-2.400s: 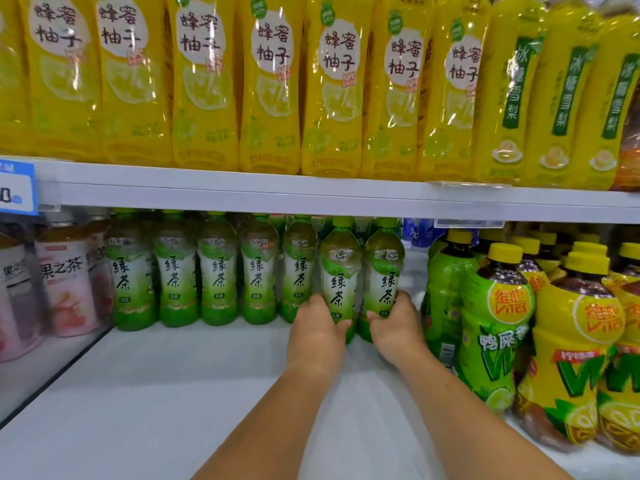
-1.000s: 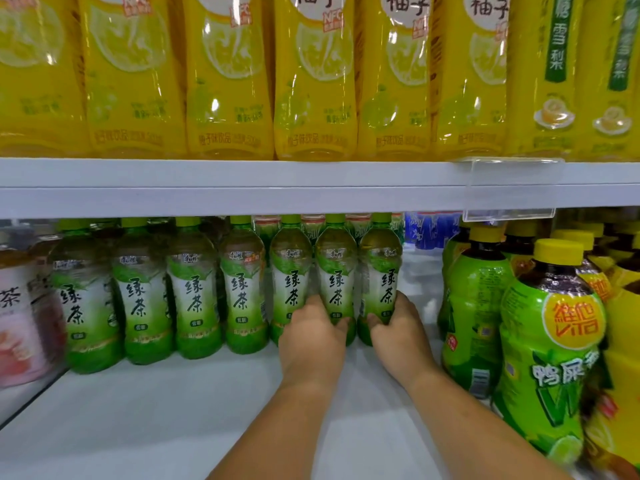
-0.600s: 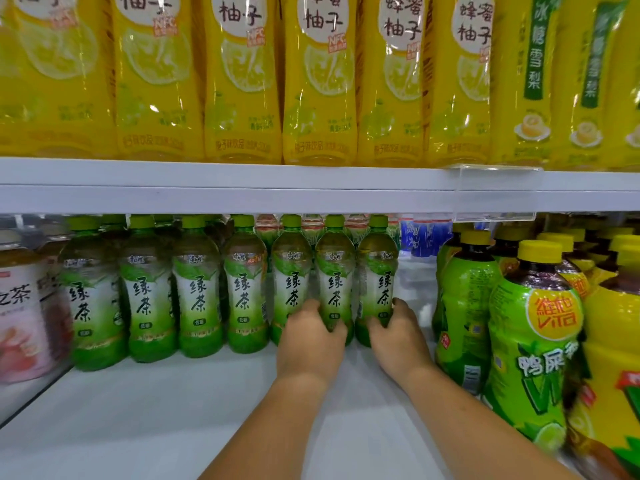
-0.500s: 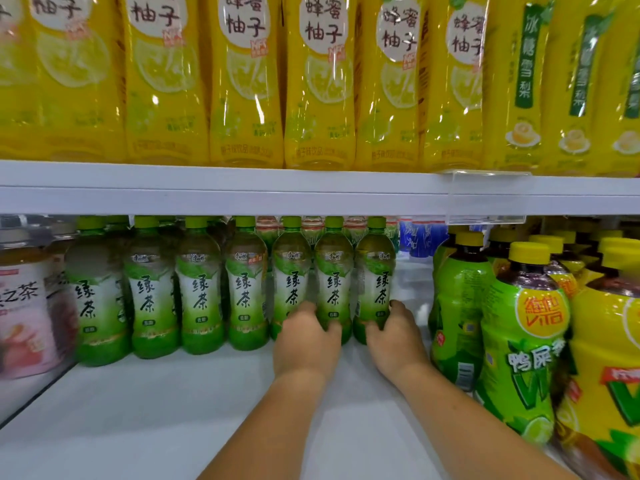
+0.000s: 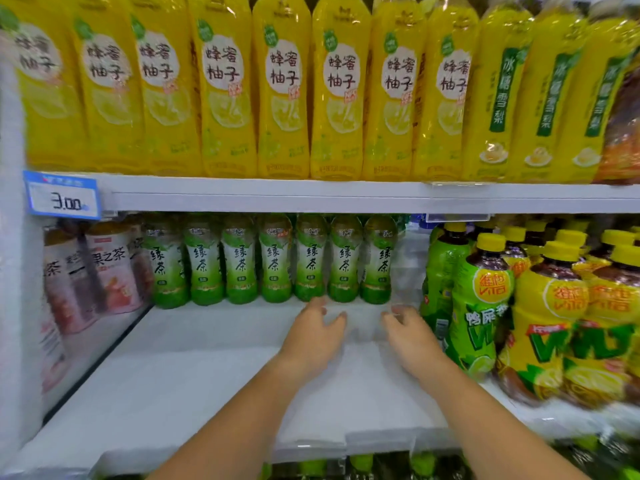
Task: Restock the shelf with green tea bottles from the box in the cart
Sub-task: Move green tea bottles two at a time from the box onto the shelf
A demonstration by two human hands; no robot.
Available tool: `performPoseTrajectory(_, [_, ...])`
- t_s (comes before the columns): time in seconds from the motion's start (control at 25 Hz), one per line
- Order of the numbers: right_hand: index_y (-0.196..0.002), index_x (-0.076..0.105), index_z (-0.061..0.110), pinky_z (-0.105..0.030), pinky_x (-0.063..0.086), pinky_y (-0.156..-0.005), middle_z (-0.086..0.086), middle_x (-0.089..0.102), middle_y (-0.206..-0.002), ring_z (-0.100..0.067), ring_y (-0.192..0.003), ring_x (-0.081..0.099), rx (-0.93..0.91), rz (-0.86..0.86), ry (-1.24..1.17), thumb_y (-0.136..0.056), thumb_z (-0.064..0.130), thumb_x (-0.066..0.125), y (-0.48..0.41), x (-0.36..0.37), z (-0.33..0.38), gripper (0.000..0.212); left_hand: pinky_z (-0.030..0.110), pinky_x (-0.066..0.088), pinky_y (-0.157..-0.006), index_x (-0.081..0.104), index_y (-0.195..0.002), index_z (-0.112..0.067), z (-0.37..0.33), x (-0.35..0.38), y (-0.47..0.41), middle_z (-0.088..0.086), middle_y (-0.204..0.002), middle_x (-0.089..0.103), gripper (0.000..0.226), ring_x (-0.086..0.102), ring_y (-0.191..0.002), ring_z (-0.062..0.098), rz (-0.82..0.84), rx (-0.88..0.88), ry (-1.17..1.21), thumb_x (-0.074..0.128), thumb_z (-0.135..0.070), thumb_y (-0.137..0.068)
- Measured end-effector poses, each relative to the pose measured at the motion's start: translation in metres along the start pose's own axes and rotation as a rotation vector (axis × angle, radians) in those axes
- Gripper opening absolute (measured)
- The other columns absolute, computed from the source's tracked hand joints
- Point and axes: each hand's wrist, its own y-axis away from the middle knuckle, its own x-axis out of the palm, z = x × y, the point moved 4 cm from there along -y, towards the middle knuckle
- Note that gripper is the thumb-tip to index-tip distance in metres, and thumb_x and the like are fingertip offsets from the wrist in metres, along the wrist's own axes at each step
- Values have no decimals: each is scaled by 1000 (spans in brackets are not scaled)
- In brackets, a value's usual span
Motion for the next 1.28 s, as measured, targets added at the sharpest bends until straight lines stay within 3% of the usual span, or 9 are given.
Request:
performPoseTrajectory(0.08, [-142,45,11,-25,35,-89,-9,56,-134,-23,-120,52,-10,80,33,-101,25,49,18,-9,-1,44,15,46,-73,34,-152,-17,1,-10,14,2,-147,47,61,51,-122,16,69,-50,29,55,-42,-100])
performPoseTrajectory(0.2, [-143,46,13,-24,32,-92,-7,55,-137,-21,-124,50,29,161,67,-102,26,48,44,-20,4,43,23,38,-97,35,-152,-15,1,-28,35,8,-149,47,62,48,-133,20,124,-130,41,54,-43,-100])
performPoseTrajectory(0.32, [-142,48,15,-24,32,-97,-6,53,-141,-21,-129,49,152,205,47,-102,30,48,71,-29,10,42,28,36,-104,36,-152,-15,-8,-41,59,7,-150,47,62,46,-135,22,226,-257,15,52,-47,-101])
performPoseTrajectory(0.52, [-141,50,16,-26,34,-94,-5,53,-139,-15,-113,48,326,293,33,-103,28,46,123,-54,34,40,29,43,-100,40,-149,-17,-39,-65,108,4,-148,47,60,50,-129,22,336,-463,47,49,-51,-100])
performPoseTrajectory(0.64, [-141,49,16,-24,32,-93,0,53,-132,-11,-111,46,357,323,48,-104,29,44,159,-83,58,40,11,43,-71,50,-141,-21,-74,-81,146,-2,-141,53,46,52,-115,11,346,-458,98,51,-44,-102])
performPoseTrajectory(0.84, [-144,46,22,-30,38,-94,4,53,-128,-12,-111,49,522,341,-17,-104,34,43,224,-144,97,42,6,44,-64,51,-142,-22,-142,-104,203,-9,-133,56,44,54,-112,6,446,-489,106,50,-42,-103])
performPoseTrajectory(1.0, [-144,47,21,-25,42,-83,1,52,-135,-12,-108,50,629,315,-31,-104,33,45,275,-199,120,43,13,44,-79,54,-141,-21,-196,-113,239,-5,-136,59,43,56,-114,7,522,-479,105,52,-41,-102])
performPoseTrajectory(1.16, [-146,46,20,-26,36,-93,1,46,-147,-13,-122,47,670,259,-15,-105,33,44,323,-249,134,43,28,46,-97,54,-139,-21,-227,-105,267,-7,-133,58,42,55,-119,9,608,-426,122,51,-41,-103])
performPoseTrajectory(1.28, [-146,44,20,-27,35,-90,5,51,-138,-7,-111,46,741,182,-10,-105,34,44,362,-282,142,44,22,42,-91,54,-139,-21,-237,-92,287,-8,-135,57,43,53,-118,7,697,-371,95,50,-43,-103])
